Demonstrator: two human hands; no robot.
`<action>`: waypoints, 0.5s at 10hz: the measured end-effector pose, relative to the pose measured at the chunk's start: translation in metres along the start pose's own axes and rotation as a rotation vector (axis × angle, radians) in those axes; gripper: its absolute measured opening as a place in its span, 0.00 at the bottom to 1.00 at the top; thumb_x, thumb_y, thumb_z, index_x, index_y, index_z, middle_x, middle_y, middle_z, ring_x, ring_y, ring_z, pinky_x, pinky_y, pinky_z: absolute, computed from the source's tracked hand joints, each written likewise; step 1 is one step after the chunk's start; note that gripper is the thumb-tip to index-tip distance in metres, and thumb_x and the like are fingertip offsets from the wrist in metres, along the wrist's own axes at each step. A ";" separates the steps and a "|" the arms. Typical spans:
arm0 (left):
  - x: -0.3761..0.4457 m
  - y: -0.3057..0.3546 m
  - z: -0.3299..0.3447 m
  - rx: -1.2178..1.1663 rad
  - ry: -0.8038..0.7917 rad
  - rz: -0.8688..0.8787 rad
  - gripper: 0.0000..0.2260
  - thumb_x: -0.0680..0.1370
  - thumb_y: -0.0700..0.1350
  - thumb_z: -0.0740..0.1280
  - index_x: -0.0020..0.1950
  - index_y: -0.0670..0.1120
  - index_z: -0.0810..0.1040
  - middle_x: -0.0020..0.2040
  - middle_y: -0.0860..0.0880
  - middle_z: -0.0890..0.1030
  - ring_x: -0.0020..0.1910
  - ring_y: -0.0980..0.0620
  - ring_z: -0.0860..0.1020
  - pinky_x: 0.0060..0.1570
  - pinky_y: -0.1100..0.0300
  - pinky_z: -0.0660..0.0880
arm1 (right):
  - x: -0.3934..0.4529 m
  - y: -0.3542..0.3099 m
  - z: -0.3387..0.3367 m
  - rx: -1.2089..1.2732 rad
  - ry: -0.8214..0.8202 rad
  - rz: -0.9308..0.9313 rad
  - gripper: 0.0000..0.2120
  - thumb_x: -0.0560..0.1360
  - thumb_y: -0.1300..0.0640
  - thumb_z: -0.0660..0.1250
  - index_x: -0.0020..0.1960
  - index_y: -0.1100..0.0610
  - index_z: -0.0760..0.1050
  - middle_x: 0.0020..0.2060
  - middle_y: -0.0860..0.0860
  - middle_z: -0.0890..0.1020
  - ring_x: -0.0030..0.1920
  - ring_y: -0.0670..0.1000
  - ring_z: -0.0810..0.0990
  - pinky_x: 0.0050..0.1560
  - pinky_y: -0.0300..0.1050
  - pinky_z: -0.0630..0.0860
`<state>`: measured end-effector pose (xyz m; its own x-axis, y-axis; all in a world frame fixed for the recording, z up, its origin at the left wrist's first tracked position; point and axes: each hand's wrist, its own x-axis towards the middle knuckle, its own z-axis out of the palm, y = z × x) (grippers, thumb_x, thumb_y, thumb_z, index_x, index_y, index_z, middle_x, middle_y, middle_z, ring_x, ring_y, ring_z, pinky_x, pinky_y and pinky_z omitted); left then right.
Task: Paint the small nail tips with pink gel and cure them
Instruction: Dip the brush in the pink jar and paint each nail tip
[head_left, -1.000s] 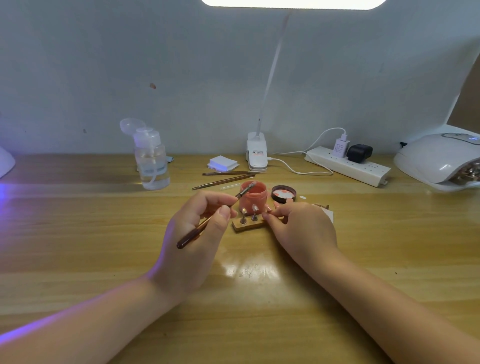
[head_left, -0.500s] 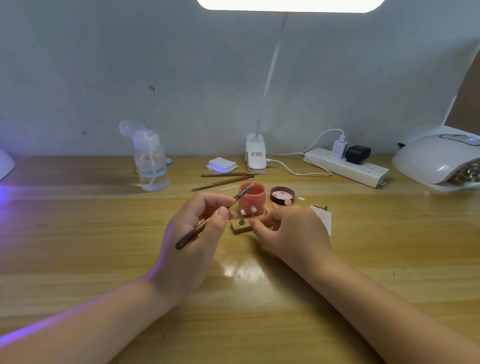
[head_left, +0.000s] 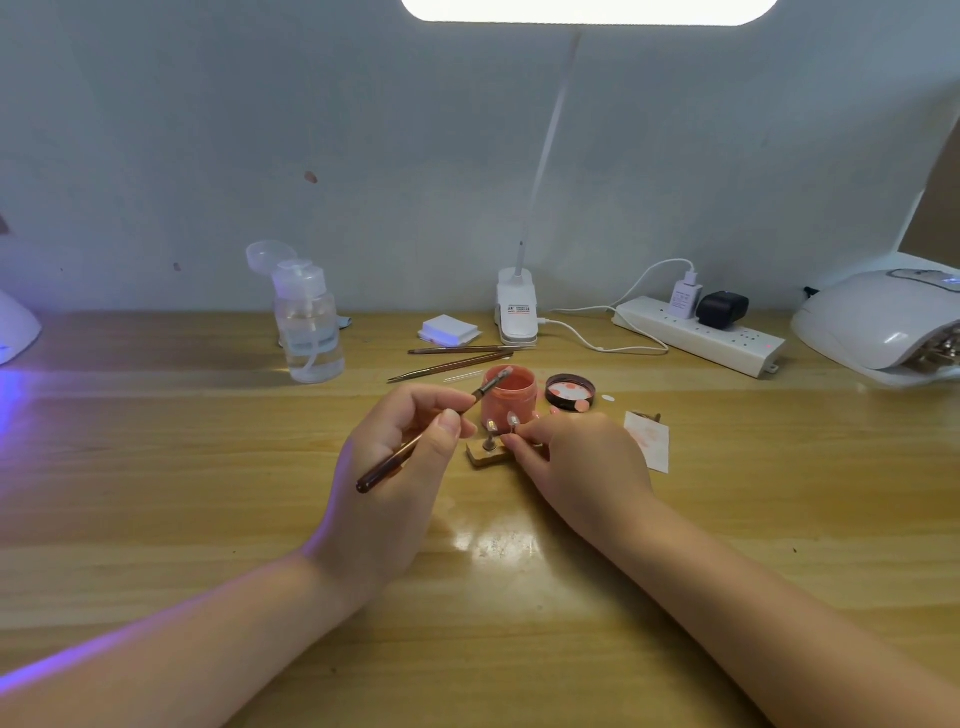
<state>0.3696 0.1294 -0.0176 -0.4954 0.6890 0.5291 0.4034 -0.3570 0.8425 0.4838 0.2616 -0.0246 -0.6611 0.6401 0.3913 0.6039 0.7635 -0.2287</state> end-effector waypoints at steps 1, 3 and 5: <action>0.000 0.001 0.000 0.000 -0.006 -0.003 0.08 0.76 0.44 0.62 0.51 0.48 0.79 0.44 0.51 0.83 0.46 0.55 0.80 0.46 0.68 0.74 | -0.001 0.001 0.000 -0.016 0.015 -0.013 0.15 0.79 0.43 0.58 0.51 0.48 0.81 0.40 0.47 0.83 0.42 0.51 0.79 0.35 0.44 0.71; 0.000 0.003 0.000 0.003 0.006 0.001 0.08 0.76 0.44 0.62 0.51 0.48 0.79 0.43 0.51 0.83 0.46 0.55 0.80 0.45 0.69 0.74 | -0.003 0.001 -0.001 -0.051 0.045 -0.074 0.17 0.80 0.44 0.56 0.51 0.49 0.80 0.41 0.48 0.83 0.43 0.51 0.79 0.35 0.44 0.70; 0.001 0.002 -0.001 0.005 0.005 0.018 0.08 0.76 0.44 0.62 0.51 0.48 0.80 0.43 0.51 0.83 0.46 0.55 0.81 0.46 0.69 0.74 | -0.008 0.000 -0.004 0.008 0.177 -0.172 0.13 0.79 0.46 0.60 0.48 0.50 0.81 0.38 0.48 0.83 0.39 0.52 0.80 0.34 0.46 0.73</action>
<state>0.3688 0.1289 -0.0154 -0.4916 0.6795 0.5446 0.4162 -0.3659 0.8324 0.4907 0.2557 -0.0245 -0.6654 0.4761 0.5749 0.4850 0.8612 -0.1519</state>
